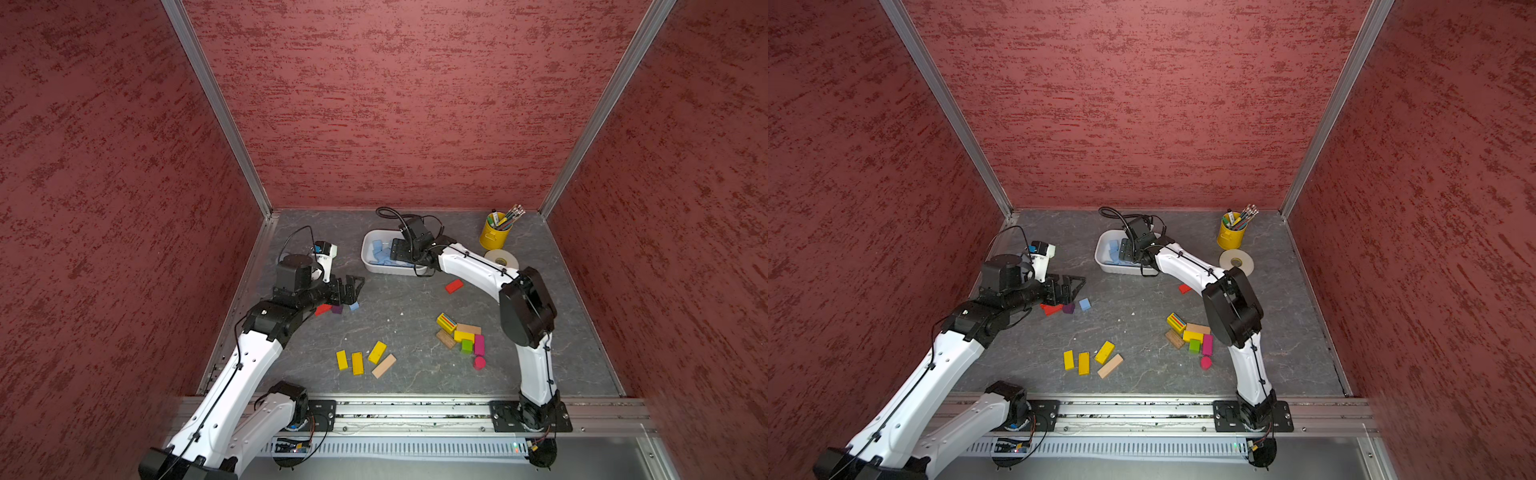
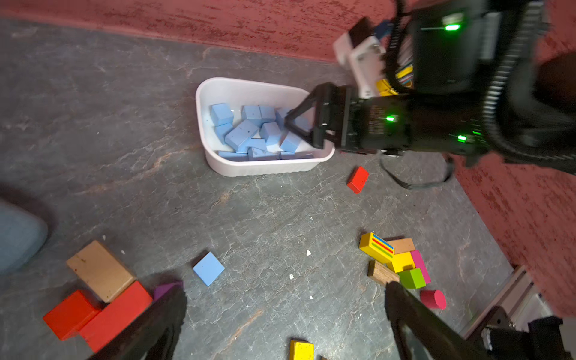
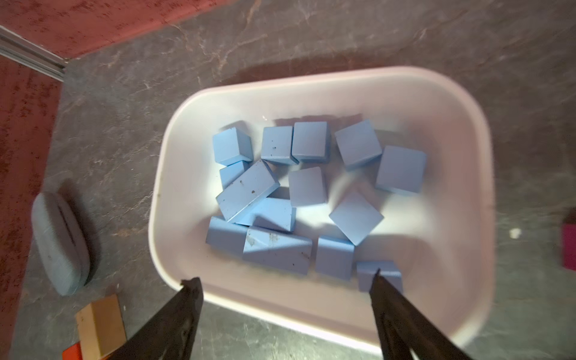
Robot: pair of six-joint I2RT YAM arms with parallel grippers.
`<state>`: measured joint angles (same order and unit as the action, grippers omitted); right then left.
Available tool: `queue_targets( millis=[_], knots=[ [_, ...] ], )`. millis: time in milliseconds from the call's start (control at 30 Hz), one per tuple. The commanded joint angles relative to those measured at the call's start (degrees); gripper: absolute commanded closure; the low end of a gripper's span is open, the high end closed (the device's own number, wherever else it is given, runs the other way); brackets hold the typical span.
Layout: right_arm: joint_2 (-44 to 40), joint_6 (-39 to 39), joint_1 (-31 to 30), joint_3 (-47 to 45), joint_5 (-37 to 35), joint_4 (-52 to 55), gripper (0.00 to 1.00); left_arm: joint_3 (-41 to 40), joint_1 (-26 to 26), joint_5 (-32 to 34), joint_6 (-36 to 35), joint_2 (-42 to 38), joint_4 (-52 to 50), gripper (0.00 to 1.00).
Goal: Pick out the blue building blocks
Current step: Place the building block in the storage box, then pick up the building block from the center of the board.
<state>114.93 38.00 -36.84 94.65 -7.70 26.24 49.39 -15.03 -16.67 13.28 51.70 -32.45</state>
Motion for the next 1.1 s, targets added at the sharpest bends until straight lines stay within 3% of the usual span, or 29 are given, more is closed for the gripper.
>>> queue_targets(
  millis=[0,133,267,567,800,1067],
  knots=[
    [-7.21,-2.31,0.33,-4.49,0.21,-7.16,0.10,0.80,0.70,2.87,11.90,1.09,-2.54,0.00],
    [-14.35,-4.87,0.28,-11.90,1.20,-12.06,0.06,0.96,0.79,4.68,20.54,2.20,-5.49,0.00],
    [-21.90,-6.82,0.28,-20.40,2.13,-17.02,0.03,1.45,-0.14,8.25,24.69,3.99,-9.37,0.00],
    [-36.81,-8.21,0.28,-36.95,3.78,-24.52,0.02,4.35,-11.76,21.99,32.76,11.68,-15.64,0.00],
    [-42.35,-6.48,0.32,-44.02,3.49,-25.60,0.01,6.32,-17.39,27.11,36.89,20.05,-16.23,0.05],
    [-44.98,-5.98,0.28,-47.72,3.06,-26.03,0.01,6.69,-18.50,28.42,38.30,27.37,-13.30,0.16]
  ],
)
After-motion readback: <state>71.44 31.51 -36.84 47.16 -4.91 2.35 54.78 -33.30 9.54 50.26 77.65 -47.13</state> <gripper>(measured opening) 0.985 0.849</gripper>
